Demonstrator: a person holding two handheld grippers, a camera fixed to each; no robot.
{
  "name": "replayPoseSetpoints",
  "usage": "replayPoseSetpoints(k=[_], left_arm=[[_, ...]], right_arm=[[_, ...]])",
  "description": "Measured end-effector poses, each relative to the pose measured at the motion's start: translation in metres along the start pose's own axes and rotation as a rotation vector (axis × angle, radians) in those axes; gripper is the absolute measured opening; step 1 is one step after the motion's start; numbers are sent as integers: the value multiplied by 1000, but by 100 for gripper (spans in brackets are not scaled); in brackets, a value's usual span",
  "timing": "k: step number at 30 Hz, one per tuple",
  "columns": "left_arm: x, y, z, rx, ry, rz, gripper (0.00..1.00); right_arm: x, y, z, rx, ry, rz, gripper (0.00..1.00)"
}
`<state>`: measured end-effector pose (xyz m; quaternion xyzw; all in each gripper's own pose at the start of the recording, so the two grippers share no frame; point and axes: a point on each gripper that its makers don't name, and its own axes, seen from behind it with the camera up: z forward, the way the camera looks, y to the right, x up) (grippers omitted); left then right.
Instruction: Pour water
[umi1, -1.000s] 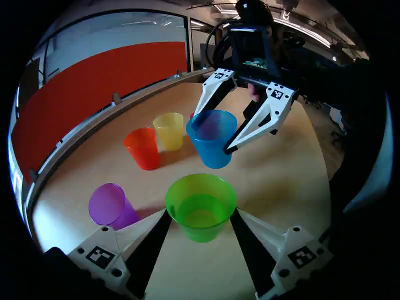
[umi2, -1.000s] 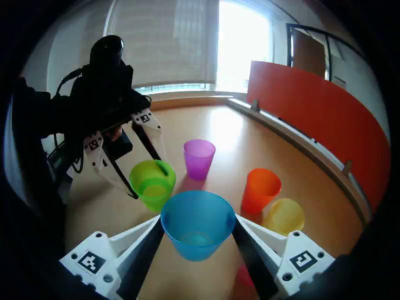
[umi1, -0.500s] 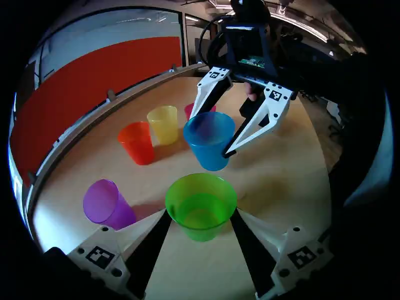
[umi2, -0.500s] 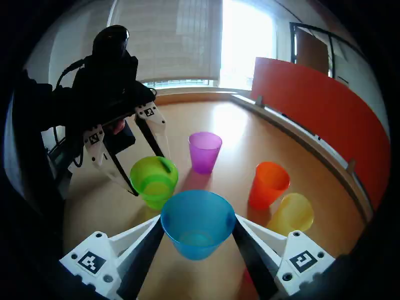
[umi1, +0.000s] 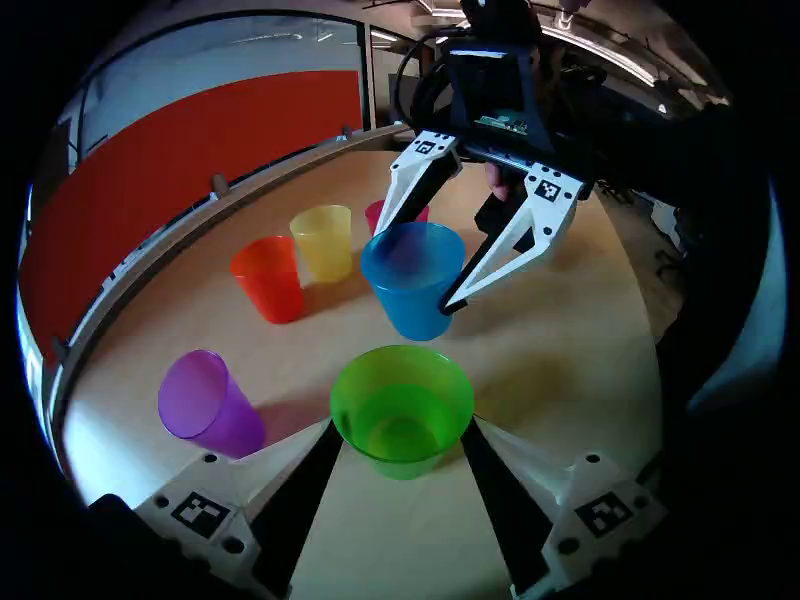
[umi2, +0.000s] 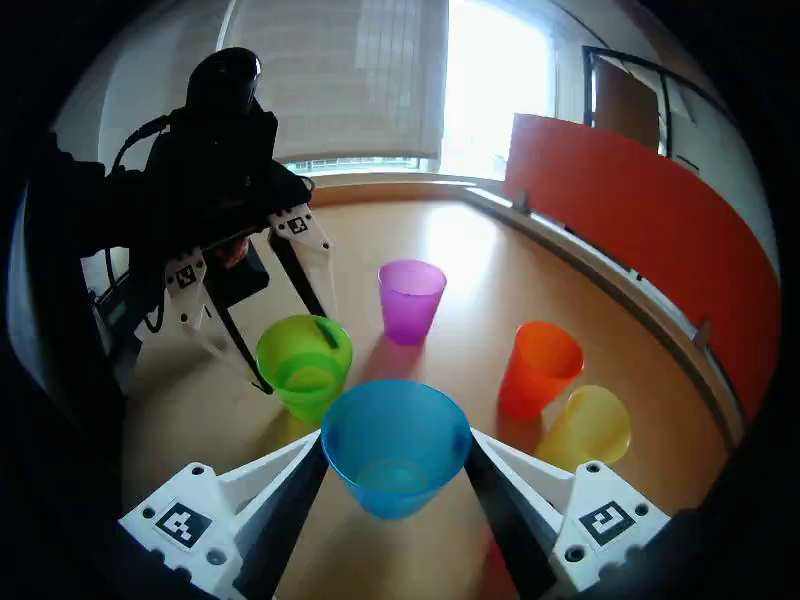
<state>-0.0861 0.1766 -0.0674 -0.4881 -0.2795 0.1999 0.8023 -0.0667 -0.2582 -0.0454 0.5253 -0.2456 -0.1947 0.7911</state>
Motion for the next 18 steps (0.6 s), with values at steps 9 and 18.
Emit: replayPoseSetpoints(k=[9,18], left_arm=[[-4,0,-1,3,2,-8,83],[-5,0,-2,5,5,-13,83]], right_arm=[[-10,-2,4,0,-14,7,93],[-16,-2,6,1,-23,15,93]])
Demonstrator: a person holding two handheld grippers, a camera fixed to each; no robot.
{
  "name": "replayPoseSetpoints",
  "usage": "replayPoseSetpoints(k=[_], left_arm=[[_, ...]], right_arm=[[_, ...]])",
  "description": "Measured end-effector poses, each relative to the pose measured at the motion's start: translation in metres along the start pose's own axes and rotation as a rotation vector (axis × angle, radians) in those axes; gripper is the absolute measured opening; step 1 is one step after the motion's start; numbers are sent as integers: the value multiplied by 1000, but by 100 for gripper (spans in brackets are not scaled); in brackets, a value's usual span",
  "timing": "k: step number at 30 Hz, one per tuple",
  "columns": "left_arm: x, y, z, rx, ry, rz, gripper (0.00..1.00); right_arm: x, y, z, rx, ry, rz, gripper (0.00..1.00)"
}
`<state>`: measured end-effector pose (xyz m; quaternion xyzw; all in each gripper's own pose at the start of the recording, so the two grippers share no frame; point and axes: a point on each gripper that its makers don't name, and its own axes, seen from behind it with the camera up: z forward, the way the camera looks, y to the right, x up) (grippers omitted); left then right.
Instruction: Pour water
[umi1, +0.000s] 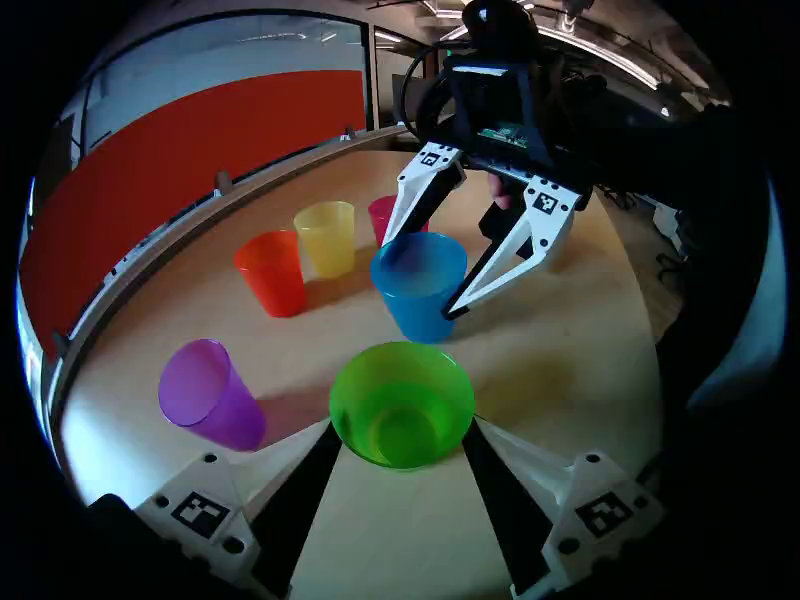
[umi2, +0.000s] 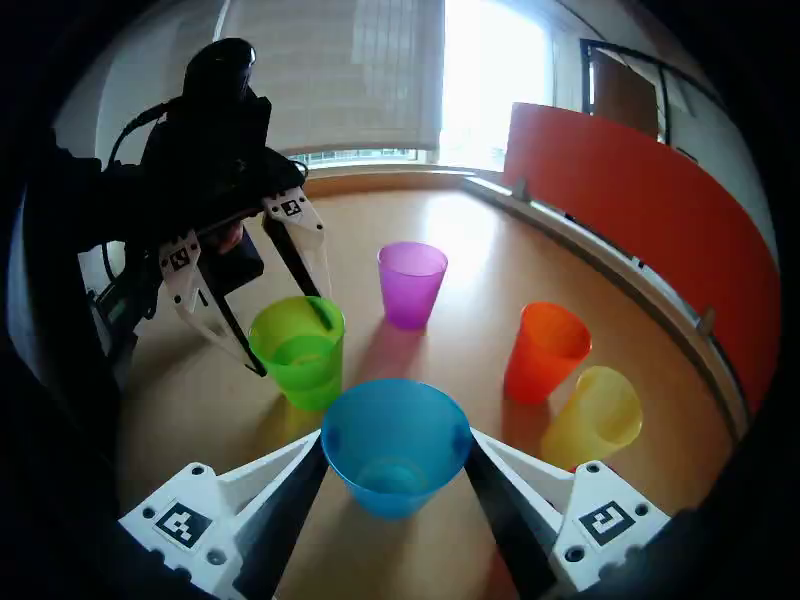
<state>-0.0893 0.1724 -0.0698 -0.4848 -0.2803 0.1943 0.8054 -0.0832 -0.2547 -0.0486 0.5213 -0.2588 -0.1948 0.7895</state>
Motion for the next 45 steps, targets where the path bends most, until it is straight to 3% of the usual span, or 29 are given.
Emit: replayPoseSetpoints(k=[24,33,45], left_arm=[[-1,-1,0,-2,5,-17,84],[-13,0,6,4,-31,1,84],[-13,-4,-1,14,-35,1,84]], right_arm=[[-12,-1,-1,-2,-17,19,93],[-19,-2,-1,-9,-36,7,96],[-25,-1,-7,-22,-44,16,99]])
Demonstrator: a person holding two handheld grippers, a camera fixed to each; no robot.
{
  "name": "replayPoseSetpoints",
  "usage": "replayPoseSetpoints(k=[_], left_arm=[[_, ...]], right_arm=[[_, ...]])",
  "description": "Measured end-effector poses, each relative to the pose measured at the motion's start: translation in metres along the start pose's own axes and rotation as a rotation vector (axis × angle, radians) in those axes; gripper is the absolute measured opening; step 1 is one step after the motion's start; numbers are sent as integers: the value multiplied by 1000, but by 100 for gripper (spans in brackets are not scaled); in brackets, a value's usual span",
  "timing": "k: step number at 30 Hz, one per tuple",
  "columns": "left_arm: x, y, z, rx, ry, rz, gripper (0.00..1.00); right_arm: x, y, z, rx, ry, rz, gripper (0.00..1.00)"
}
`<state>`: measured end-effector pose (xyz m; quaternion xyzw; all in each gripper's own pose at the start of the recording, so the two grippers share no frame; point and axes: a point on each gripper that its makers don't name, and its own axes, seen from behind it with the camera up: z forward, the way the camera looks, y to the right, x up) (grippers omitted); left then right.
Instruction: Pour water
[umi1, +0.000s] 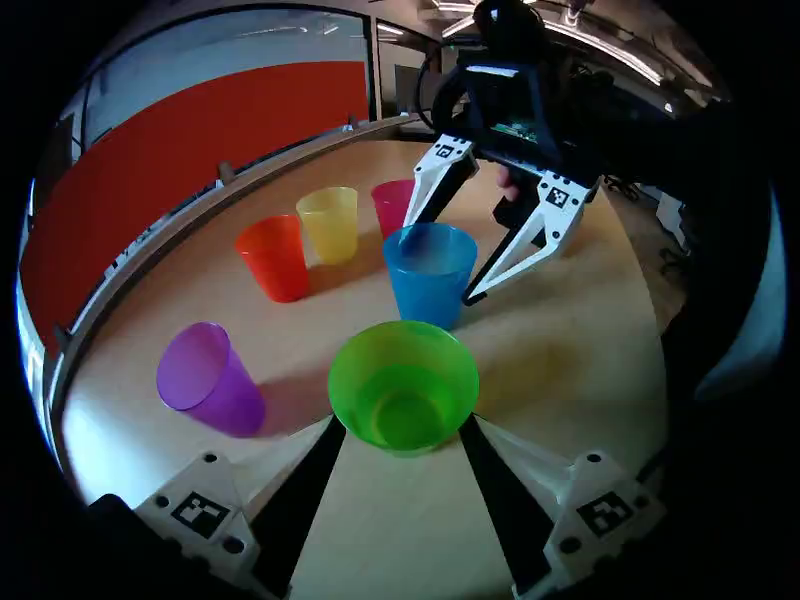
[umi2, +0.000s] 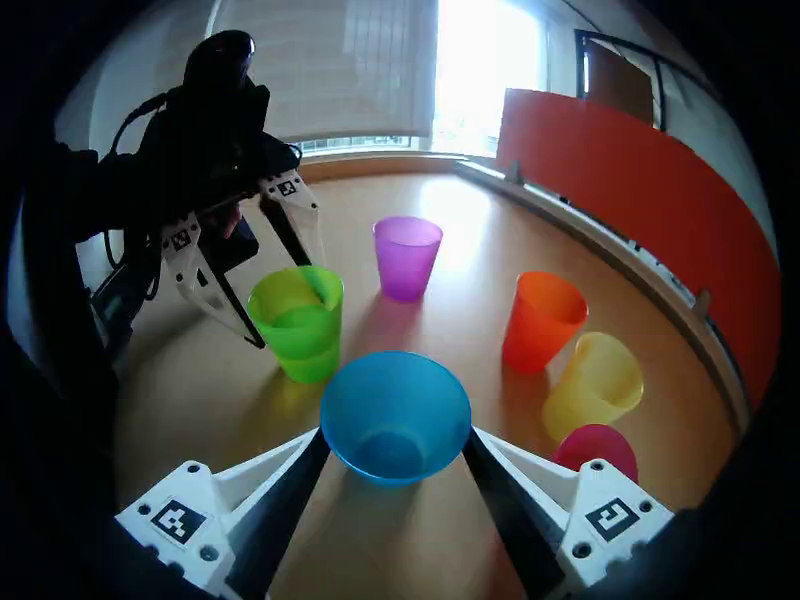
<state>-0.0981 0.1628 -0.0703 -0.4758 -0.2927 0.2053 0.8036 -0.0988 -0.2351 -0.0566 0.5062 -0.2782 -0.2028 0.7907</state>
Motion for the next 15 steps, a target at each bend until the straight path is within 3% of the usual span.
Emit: replayPoseSetpoints(k=[15], left_arm=[[-9,-2,-14,35,-14,7,84]], right_arm=[[-13,-1,-17,-36,-7,17,99]])
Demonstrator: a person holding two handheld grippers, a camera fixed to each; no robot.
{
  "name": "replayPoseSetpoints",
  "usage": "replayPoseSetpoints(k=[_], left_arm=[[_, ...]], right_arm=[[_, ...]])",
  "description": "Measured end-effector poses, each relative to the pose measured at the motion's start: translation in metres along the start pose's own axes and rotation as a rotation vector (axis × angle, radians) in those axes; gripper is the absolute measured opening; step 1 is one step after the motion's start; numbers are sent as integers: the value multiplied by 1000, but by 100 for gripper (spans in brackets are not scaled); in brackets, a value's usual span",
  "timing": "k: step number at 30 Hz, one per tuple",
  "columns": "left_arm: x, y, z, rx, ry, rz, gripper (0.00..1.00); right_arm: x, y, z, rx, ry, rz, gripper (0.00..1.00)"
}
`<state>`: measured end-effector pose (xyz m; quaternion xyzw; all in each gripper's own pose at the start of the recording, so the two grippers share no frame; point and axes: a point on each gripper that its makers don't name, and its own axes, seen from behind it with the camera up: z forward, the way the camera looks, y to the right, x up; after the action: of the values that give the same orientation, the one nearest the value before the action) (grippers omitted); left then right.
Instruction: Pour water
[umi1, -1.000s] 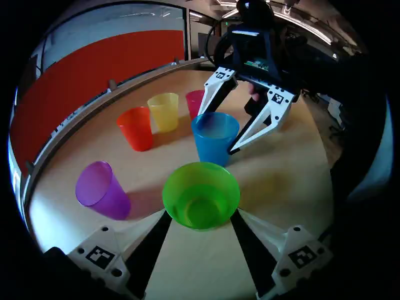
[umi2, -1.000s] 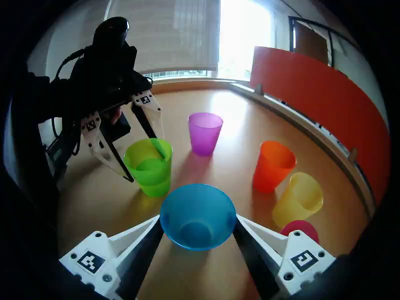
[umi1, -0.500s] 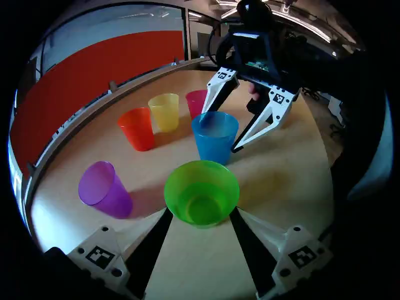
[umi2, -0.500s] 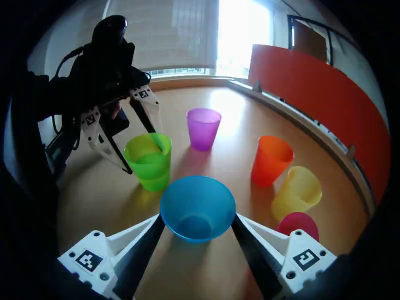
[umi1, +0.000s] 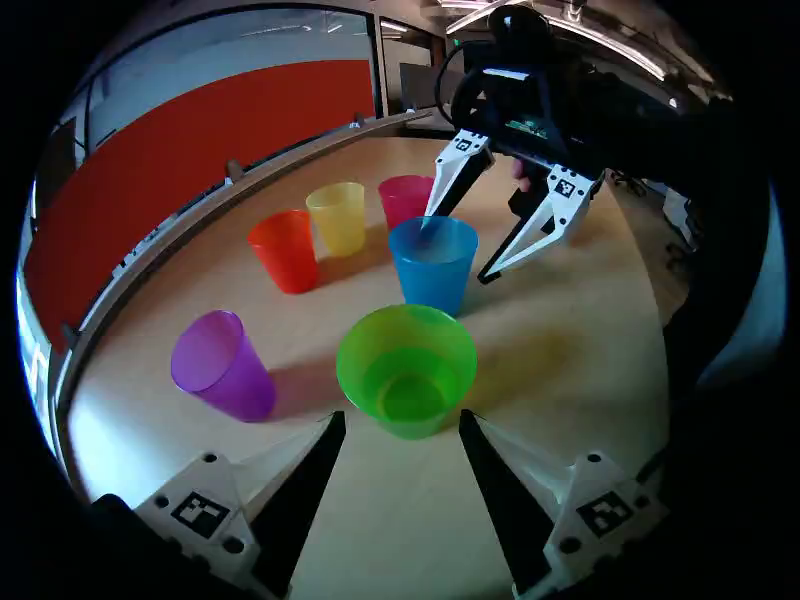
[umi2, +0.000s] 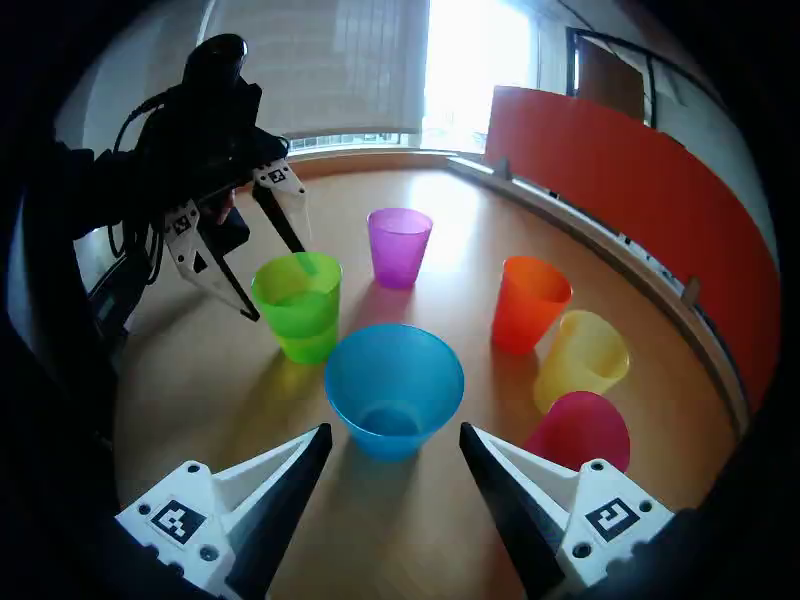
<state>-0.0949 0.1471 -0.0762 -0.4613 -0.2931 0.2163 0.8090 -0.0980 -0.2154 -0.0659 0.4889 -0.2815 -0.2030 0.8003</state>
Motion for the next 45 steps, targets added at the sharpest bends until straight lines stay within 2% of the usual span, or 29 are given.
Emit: replayPoseSetpoints(k=[20,29,36,45], left_arm=[[-14,-3,-24,53,-19,-8,84],[-17,-6,-30,85,-12,-24,84],[-18,-22,-36,136,1,-84,84],[-20,-44,-45,226,34,-120,84]], right_arm=[[-14,1,-25,-45,-6,16,99],[-16,4,-33,-76,5,47,99],[-16,13,-39,-113,23,108,99],[-26,27,-51,-181,23,163,99]])
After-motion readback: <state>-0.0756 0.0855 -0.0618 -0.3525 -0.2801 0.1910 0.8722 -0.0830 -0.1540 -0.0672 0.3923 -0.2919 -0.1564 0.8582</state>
